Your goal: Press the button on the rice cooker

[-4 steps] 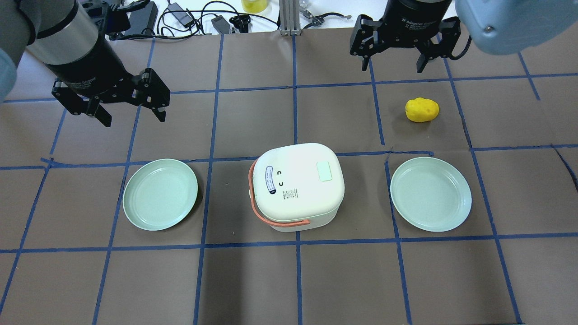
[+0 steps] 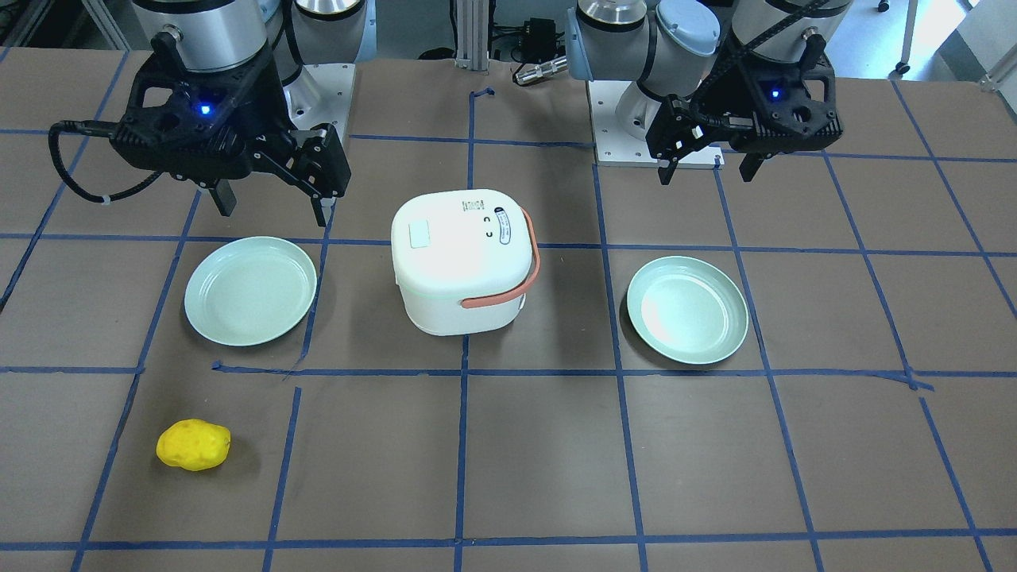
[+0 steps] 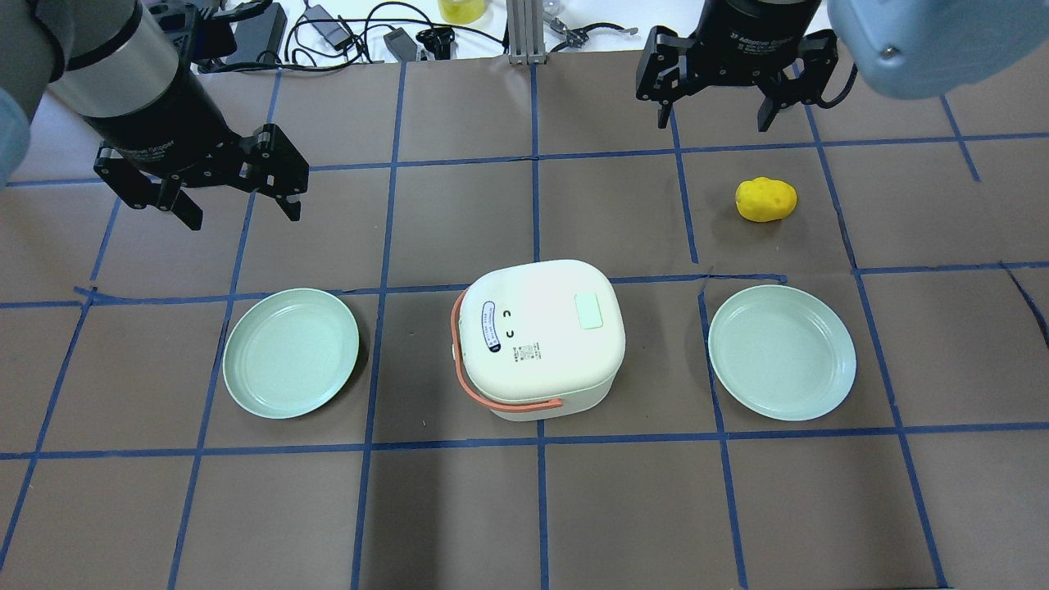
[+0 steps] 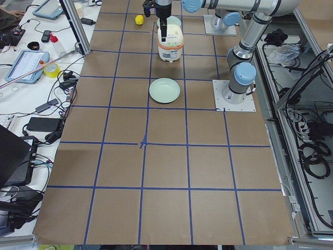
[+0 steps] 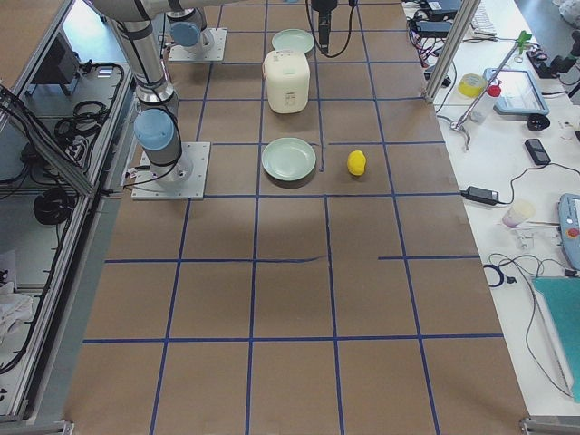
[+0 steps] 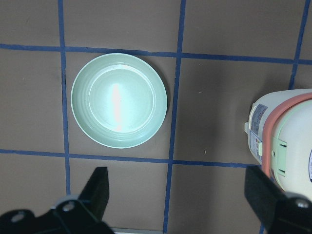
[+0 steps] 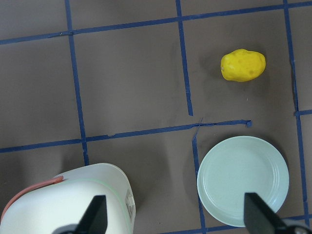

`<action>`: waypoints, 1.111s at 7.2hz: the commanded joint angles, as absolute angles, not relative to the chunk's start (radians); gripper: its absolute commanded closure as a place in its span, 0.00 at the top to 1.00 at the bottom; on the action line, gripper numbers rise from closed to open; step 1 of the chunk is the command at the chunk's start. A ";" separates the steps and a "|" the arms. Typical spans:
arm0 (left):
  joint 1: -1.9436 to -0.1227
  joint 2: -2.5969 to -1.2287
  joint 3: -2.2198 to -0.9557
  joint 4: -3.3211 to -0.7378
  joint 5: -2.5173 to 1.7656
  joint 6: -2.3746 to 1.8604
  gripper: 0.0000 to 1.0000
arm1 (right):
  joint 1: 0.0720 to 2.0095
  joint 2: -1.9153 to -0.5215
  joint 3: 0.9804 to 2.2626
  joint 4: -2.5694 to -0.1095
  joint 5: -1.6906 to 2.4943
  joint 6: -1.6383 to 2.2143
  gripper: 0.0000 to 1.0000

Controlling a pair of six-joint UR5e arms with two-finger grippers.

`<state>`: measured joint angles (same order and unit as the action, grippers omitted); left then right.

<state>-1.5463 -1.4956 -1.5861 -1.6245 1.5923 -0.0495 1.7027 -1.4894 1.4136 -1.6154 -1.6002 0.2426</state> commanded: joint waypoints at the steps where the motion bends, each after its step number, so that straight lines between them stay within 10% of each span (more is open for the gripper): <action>1: -1.546 -1.496 -1.586 -1.624 1.592 -0.049 1.00 | 1.704 -1.489 1.417 -1.611 -1.598 0.242 0.96; 4: -1.546 -1.496 -1.586 -1.624 1.592 -0.049 1.00 | 1.720 -1.496 1.431 -1.548 -1.572 0.245 0.32; 8: -1.546 -1.496 -1.586 -1.624 1.592 -0.049 1.00 | 1.785 -1.497 1.532 -1.565 -1.519 0.279 0.18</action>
